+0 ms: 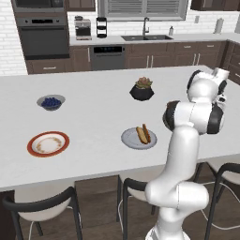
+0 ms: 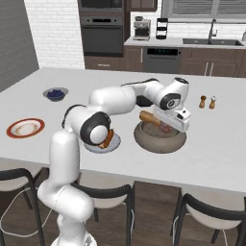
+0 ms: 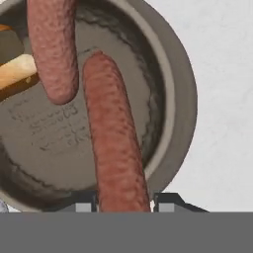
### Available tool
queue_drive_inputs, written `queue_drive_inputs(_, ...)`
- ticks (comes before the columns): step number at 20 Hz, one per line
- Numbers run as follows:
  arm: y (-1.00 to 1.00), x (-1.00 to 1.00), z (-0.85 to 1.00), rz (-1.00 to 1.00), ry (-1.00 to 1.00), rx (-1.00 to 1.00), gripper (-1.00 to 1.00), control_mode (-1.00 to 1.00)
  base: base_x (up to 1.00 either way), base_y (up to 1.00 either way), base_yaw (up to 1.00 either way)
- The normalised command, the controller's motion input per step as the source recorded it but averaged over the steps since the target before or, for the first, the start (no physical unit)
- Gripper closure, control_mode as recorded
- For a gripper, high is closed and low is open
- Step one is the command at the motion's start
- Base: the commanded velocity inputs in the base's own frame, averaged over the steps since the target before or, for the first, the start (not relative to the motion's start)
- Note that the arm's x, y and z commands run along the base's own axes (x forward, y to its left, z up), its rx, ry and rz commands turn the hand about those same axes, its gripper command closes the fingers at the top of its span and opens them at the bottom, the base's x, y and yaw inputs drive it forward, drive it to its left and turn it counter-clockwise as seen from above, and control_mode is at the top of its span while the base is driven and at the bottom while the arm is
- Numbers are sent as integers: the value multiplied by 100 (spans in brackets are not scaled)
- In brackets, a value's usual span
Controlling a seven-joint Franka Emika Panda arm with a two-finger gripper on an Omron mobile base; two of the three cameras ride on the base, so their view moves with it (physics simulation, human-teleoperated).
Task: Place one bun and one sausage from the bowl on each plate.
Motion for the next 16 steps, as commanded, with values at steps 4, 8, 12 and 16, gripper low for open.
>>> queue_drive_inputs(4, 82, -84, 65, -9, -6, -12, 100, -100, 0, 0, 0)
queue_drive_inputs(8, 100, -79, 20, -1, -7, -11, 100, -100, 0, 0, 0)
queue_drive_inputs(12, 100, -59, 10, 12, -1, -12, 100, -100, 0, 0, 0)
queue_drive_inputs(16, 100, -22, 5, 15, 1, -11, 100, -100, 0, 0, 0)
